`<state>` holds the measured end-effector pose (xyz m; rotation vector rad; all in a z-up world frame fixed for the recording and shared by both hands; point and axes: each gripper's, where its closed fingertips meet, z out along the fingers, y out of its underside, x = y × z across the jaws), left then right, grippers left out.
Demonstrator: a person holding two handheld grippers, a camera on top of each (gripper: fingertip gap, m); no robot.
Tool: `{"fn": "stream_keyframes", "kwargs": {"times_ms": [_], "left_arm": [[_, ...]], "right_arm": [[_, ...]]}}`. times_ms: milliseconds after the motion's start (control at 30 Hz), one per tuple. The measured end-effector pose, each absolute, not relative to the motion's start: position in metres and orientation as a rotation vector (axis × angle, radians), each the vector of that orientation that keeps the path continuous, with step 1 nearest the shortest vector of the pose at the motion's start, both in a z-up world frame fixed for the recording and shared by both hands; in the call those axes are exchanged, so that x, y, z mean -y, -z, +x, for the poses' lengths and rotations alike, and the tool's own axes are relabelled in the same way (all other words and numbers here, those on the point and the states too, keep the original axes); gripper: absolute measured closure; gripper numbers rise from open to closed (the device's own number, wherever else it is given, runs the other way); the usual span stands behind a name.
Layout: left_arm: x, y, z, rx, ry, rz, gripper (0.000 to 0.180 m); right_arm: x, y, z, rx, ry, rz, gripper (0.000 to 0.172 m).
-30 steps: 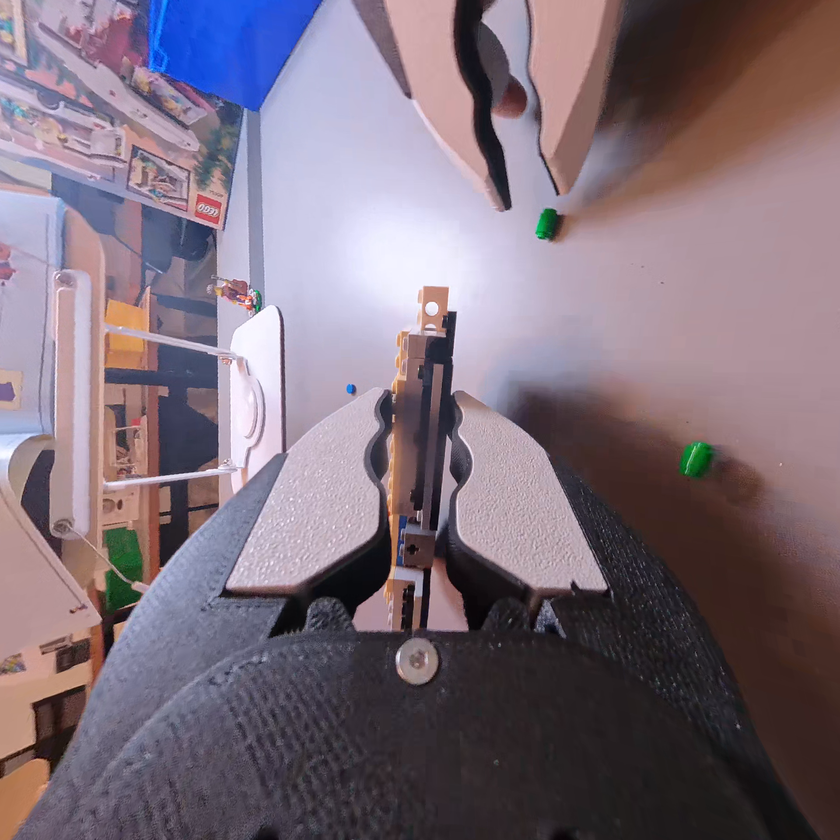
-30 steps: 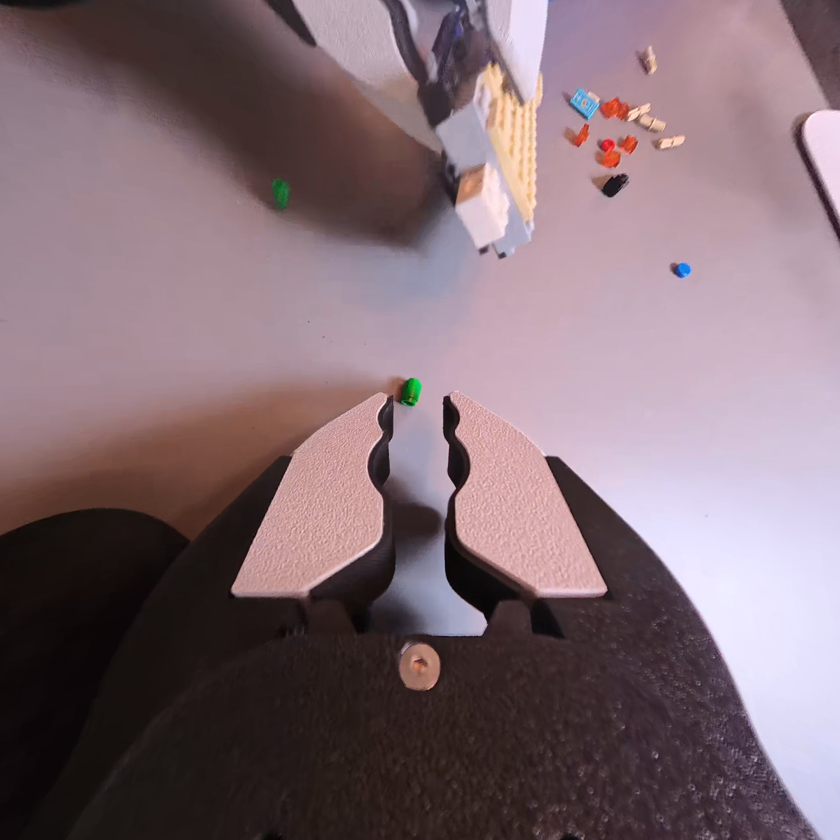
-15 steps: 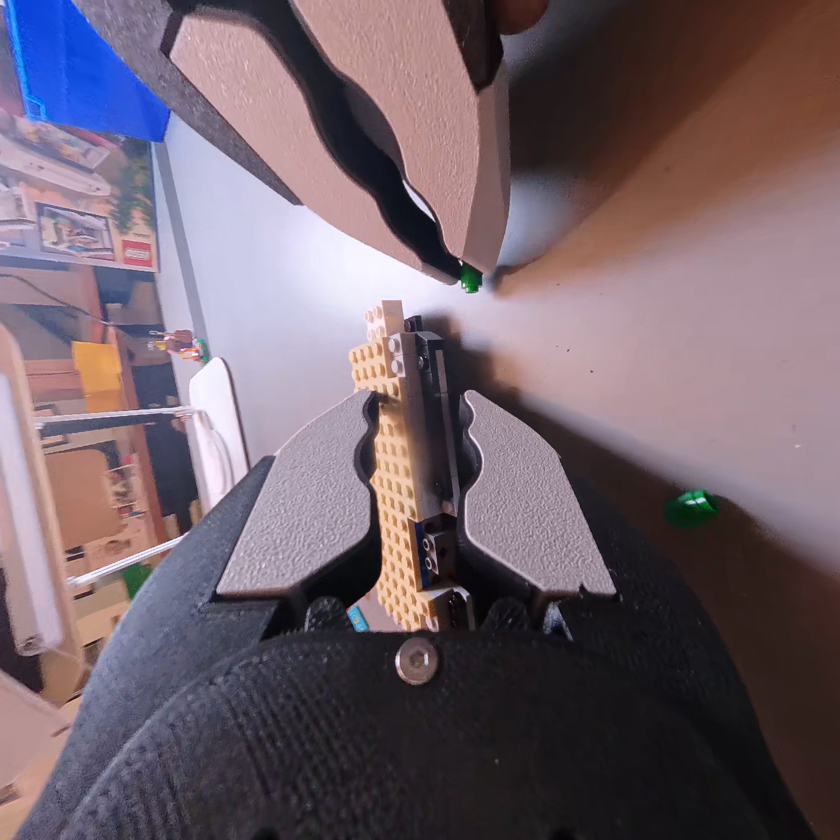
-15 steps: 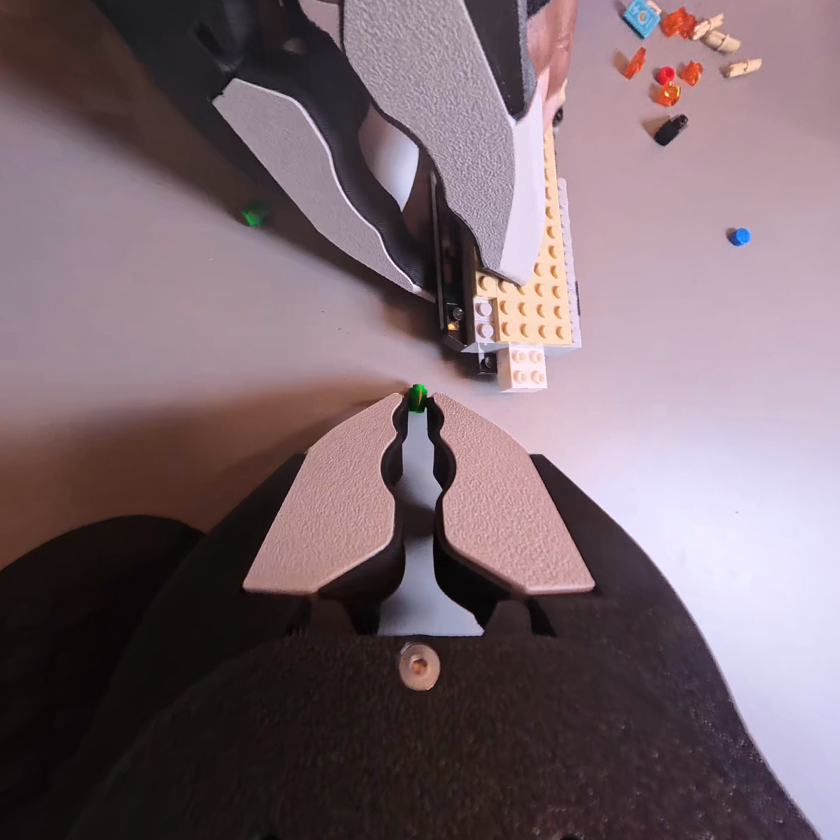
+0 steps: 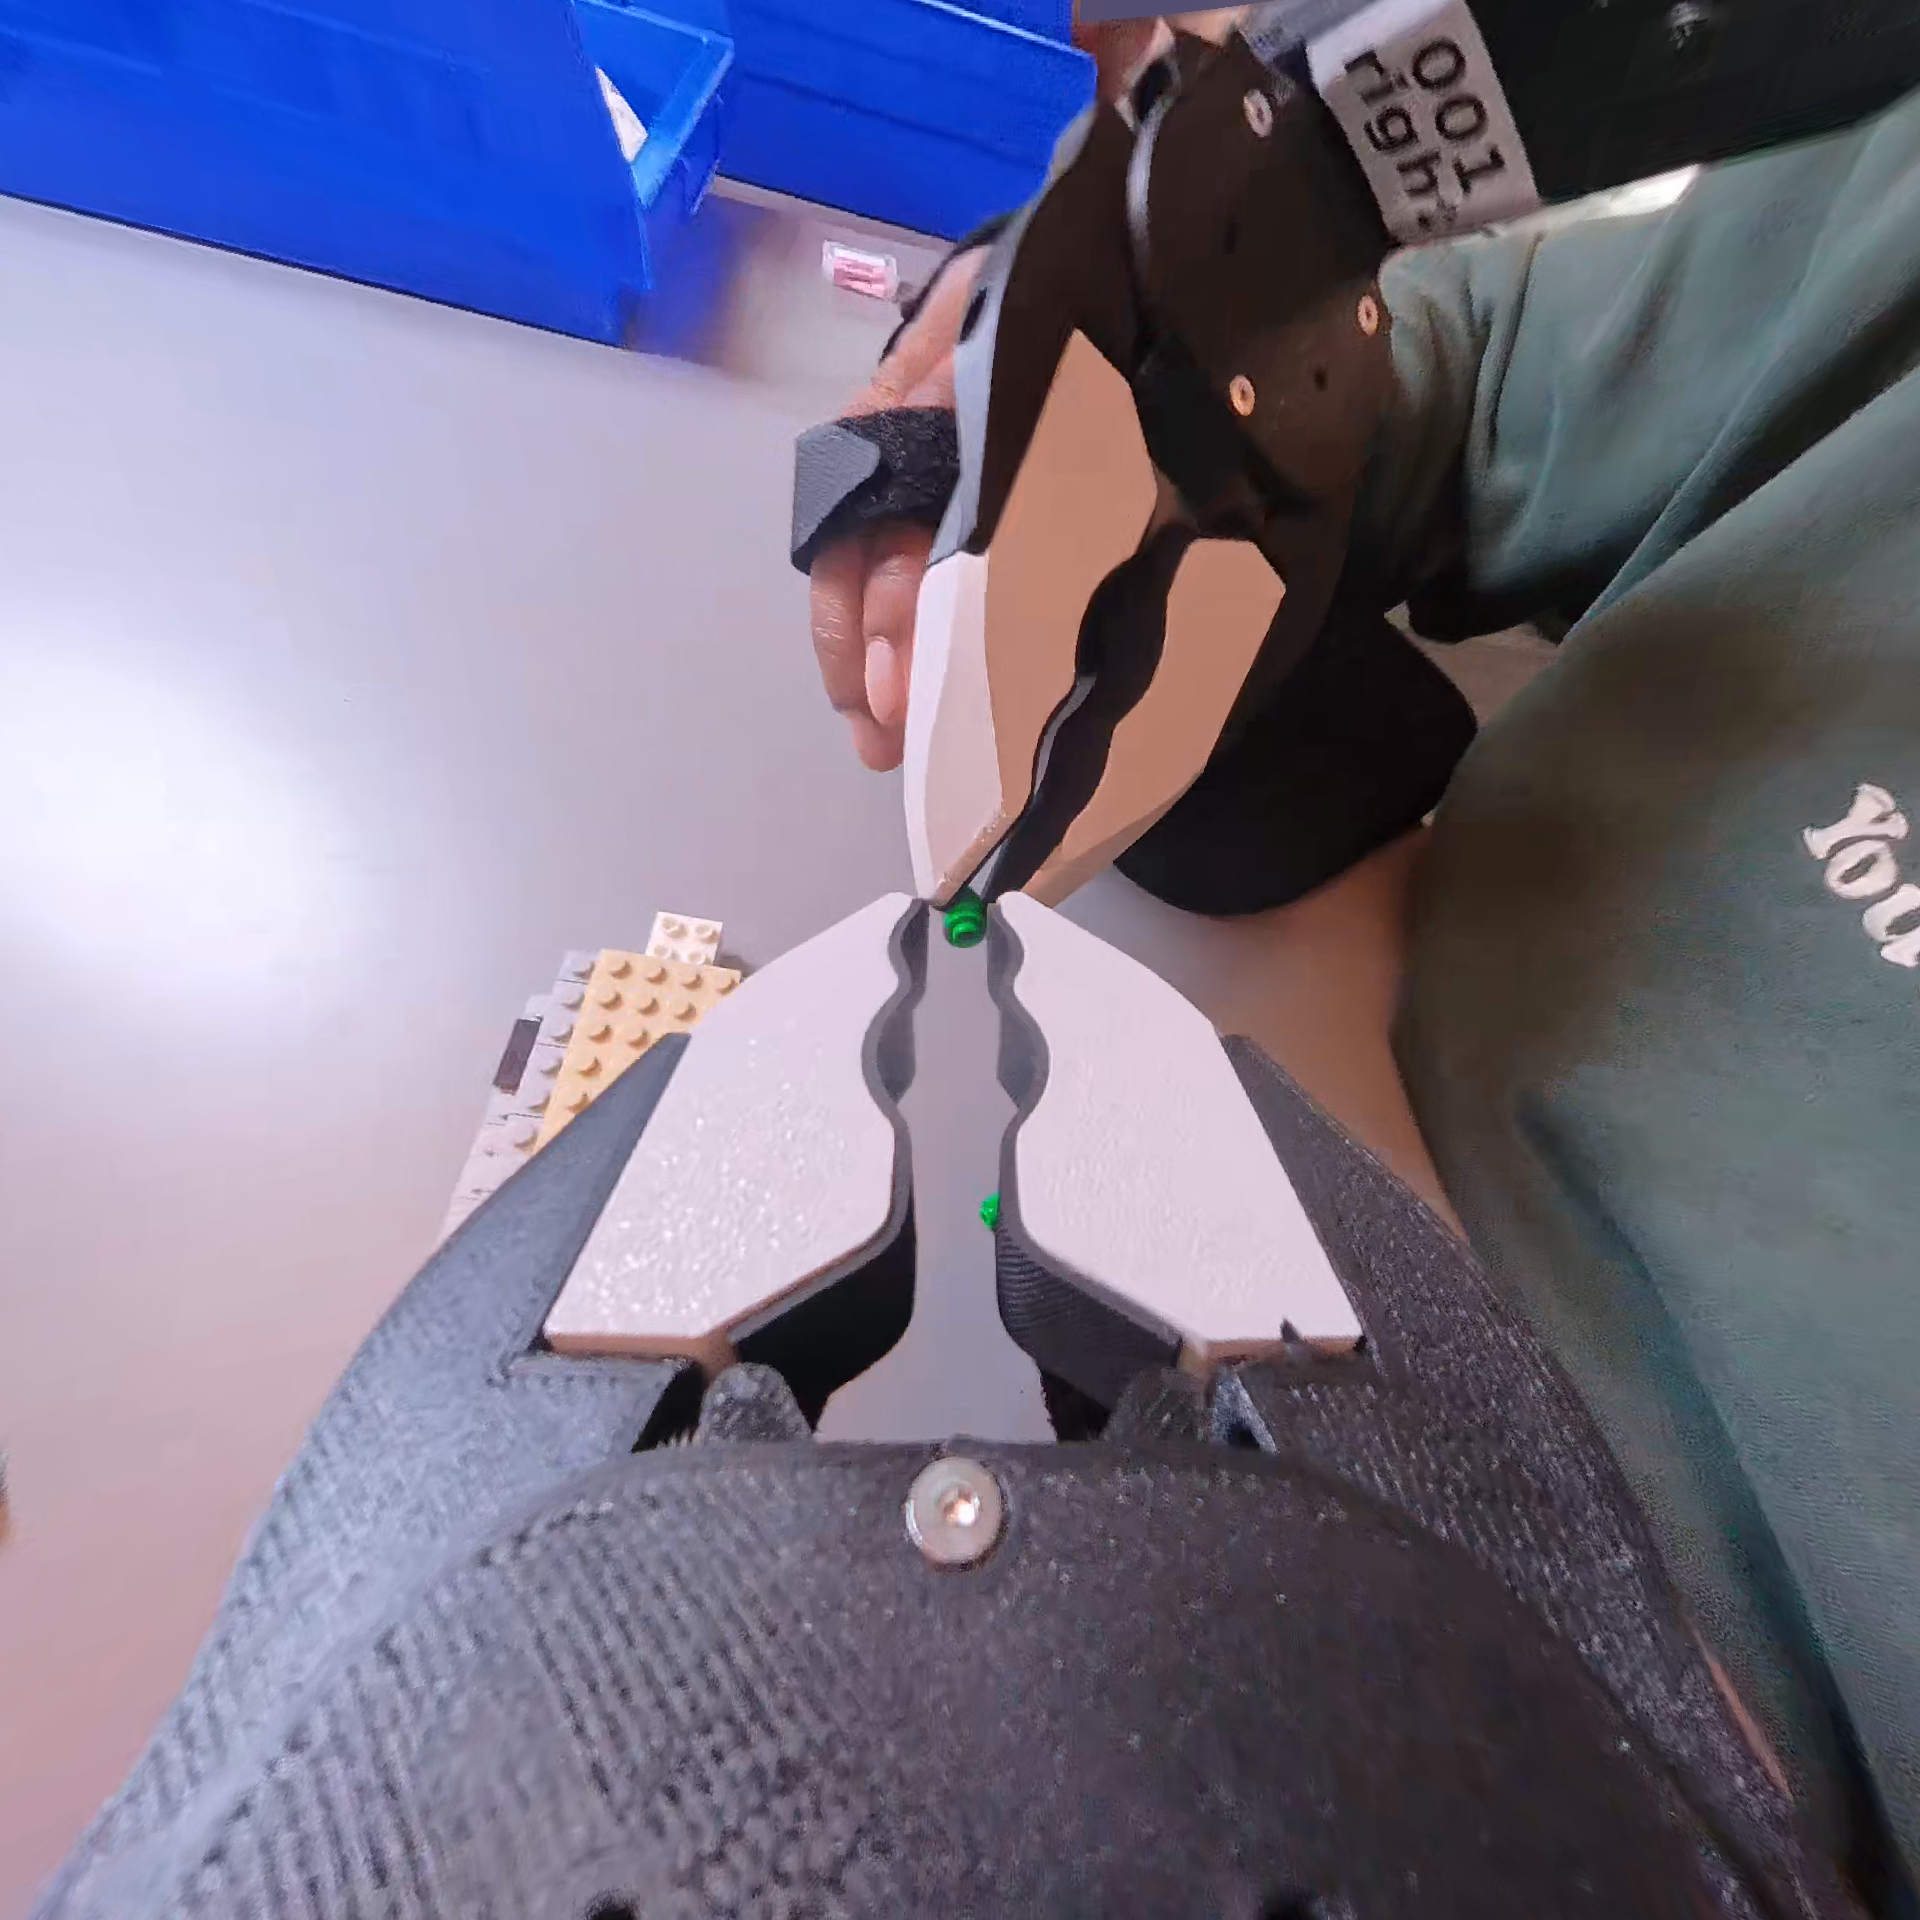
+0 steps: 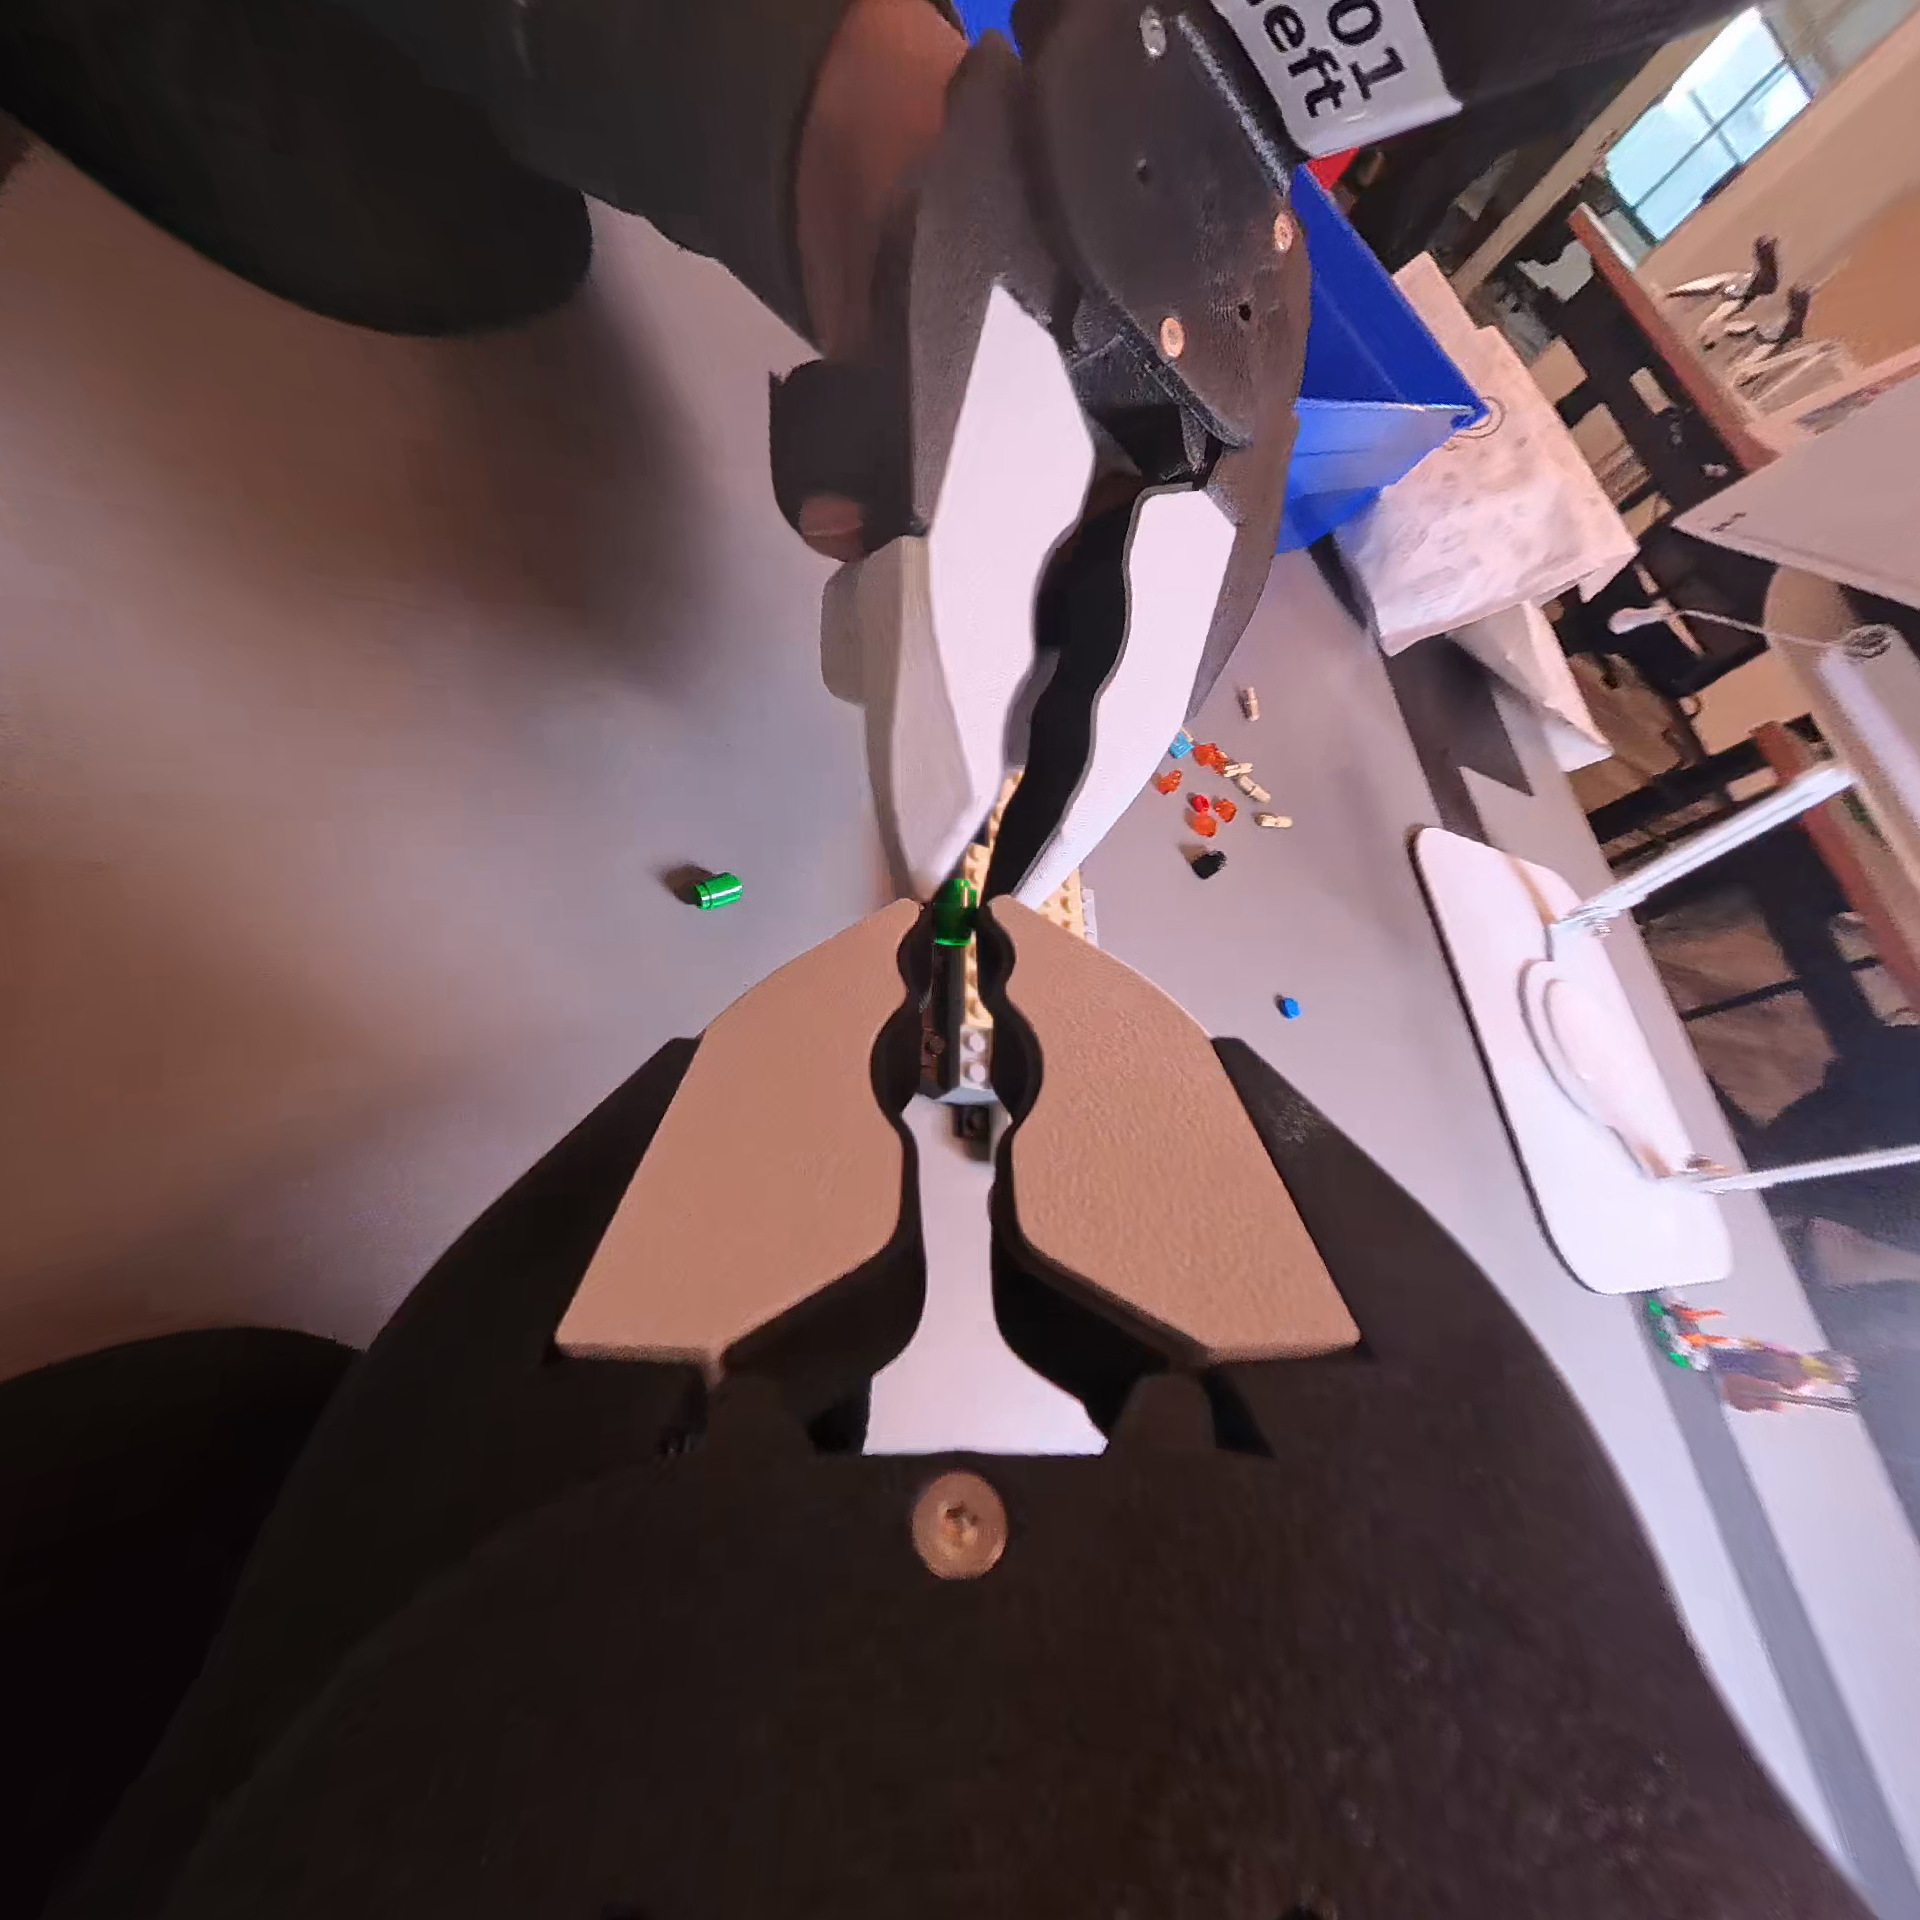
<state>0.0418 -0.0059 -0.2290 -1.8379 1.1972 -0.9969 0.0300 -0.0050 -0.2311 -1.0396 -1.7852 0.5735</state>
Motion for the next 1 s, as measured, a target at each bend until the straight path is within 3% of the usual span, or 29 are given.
{"fn": "stream_keyframes", "kwargs": {"times_ms": [233, 333, 533, 667, 1000], "left_arm": [[0.006, 0.226, 0.034, -1.233, 0.95, -1.858, 0.172], [-0.004, 0.217, 0.014, -1.27, 0.72, -1.85, 0.172], [-0.03, 0.186, -0.077, -1.261, 0.09, -1.916, 0.172], [-0.032, 0.174, -0.15, -1.135, -0.1, -2.054, 0.172], [-0.022, 0.193, -0.231, -0.964, -0.079, -2.25, 0.172]], "right_arm": [[0.006, 0.231, 0.03, 1.778, -0.561, -1.041, 0.157], [0.008, 0.247, 0.035, 1.867, -0.647, -1.168, 0.148], [0.022, 0.29, 0.034, 2.064, -0.673, -1.322, 0.147], [0.026, 0.302, 0.024, 2.122, -0.657, -1.393, 0.148], [0.026, 0.303, 0.02, 2.162, -0.663, -1.463, 0.16]]}}
